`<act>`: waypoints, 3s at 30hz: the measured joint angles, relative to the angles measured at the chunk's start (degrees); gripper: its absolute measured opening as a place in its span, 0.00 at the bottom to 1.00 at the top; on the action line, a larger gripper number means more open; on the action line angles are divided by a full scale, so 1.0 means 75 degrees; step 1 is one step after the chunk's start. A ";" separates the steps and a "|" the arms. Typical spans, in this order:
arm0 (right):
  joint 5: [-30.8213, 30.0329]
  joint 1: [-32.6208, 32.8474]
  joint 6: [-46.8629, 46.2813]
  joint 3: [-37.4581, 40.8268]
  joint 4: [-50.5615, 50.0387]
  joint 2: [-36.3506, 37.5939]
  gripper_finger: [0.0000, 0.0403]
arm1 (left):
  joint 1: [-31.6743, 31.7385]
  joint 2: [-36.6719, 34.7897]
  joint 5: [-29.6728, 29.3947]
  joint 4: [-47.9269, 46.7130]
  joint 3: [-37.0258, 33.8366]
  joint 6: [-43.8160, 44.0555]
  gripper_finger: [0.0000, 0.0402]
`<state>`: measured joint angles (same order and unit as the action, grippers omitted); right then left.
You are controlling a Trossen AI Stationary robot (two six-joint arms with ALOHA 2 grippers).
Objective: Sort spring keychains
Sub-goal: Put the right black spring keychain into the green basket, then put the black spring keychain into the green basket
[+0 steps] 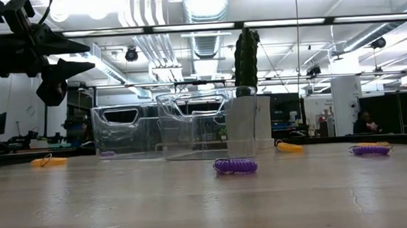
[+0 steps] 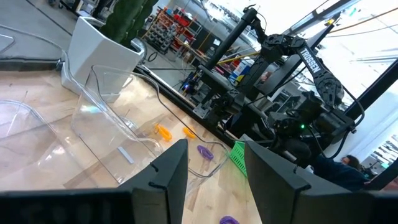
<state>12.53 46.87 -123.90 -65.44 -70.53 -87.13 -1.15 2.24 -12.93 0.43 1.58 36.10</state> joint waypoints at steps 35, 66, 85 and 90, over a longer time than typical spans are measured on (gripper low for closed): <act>-0.2900 -0.0006 0.0117 0.0001 0.0146 0.0020 0.26 | -0.0011 0.0003 0.1515 0.6591 -0.0003 0.0366 0.38; -0.2911 -0.0003 0.0159 -0.0002 0.0429 0.0020 0.25 | -0.0011 0.4461 0.3316 -0.5745 0.6808 -0.0231 0.38; -0.8679 -0.0384 0.2640 -0.0296 0.0502 0.1075 0.17 | -0.0968 0.5082 0.2528 -0.8101 0.5974 0.2520 0.38; -0.8877 -0.0826 0.4680 -0.0240 0.0471 0.2167 0.16 | -0.2132 0.5091 0.0950 -0.8084 0.5890 0.3710 0.38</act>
<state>-54.04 40.67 -88.80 -67.24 -67.00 -70.88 -17.14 40.42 -5.81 -60.20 45.76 63.92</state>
